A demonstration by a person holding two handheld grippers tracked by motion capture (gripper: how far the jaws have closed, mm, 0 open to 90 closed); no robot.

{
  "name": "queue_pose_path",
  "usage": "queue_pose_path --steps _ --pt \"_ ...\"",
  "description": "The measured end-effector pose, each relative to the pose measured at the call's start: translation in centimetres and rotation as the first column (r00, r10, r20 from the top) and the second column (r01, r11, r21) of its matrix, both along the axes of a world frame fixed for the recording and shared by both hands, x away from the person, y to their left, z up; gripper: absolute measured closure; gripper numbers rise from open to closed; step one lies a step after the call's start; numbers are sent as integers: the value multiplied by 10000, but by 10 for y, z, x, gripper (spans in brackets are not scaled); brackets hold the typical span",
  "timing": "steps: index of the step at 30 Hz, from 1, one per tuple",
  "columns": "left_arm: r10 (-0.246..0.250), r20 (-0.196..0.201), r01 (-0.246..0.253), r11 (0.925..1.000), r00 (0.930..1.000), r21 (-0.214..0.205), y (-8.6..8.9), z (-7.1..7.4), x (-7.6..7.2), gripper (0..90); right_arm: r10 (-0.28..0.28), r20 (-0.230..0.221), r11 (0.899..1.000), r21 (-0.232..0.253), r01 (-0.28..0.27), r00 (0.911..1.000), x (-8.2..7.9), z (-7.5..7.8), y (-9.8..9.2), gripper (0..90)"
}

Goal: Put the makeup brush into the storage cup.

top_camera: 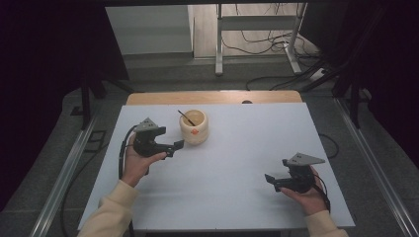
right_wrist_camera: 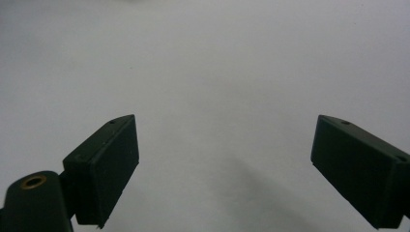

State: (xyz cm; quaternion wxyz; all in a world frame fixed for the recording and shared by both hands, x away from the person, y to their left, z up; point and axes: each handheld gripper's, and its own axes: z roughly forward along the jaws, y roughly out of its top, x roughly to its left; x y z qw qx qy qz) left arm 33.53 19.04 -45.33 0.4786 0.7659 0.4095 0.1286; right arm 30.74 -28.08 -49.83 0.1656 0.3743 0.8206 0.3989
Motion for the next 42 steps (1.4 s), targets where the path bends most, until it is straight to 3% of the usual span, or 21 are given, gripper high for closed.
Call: queue_pose_path --steps 9,19,27,42 --pt "241 -480 -235 9996 9986 128 15 -20 -20 51 7 -24 10000 -32 -7 10000 0 0 1 96" --pt "493 -823 -479 9987 9954 194 28 -32 -40 54 9 -40 10000 -31 -9 10000 -1 0 0 94" --pt "788 -831 -733 9950 9934 674 32 -45 -57 58 13 -30 10000 71 -13 10000 -1 0 -2 89" --pt "1113 -719 -1045 9903 9912 914 36 -51 -72 62 91 -17 9998 174 -91 10000 -3 -1 -6 87"
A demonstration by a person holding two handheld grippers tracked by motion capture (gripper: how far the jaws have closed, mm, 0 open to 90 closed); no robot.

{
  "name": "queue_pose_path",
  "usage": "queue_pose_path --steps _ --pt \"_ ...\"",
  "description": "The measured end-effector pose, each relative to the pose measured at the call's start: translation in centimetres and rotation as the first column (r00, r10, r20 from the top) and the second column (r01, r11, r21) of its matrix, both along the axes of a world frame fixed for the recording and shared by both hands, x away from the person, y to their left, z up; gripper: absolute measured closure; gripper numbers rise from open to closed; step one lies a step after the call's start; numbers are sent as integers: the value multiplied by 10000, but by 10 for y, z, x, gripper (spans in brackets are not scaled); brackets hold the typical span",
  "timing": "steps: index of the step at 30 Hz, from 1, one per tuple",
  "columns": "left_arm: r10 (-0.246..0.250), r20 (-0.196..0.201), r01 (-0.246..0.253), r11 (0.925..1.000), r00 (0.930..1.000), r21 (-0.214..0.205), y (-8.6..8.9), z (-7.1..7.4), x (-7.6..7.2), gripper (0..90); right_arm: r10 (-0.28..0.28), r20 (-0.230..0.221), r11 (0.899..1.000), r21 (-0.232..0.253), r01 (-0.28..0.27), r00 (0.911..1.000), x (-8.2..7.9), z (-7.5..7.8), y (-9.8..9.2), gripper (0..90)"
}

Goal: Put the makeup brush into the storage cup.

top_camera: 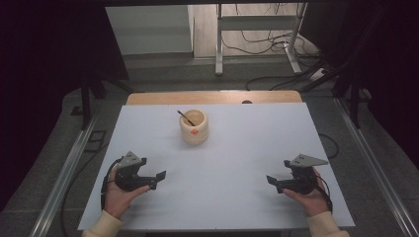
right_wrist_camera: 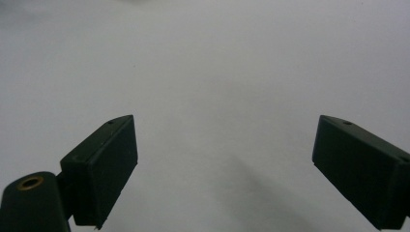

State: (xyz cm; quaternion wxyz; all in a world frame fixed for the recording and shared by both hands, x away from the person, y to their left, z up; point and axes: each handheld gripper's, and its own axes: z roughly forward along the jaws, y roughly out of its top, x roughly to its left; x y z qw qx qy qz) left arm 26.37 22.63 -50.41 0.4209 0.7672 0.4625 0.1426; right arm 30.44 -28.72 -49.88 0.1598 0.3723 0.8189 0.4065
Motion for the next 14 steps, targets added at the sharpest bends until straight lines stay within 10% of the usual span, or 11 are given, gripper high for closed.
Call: queue_pose_path --steps 14 --pt "51 80 -53 9997 10000 226 0 -2 1 63 48 44 10000 -25 -48 10000 1 0 0 86"
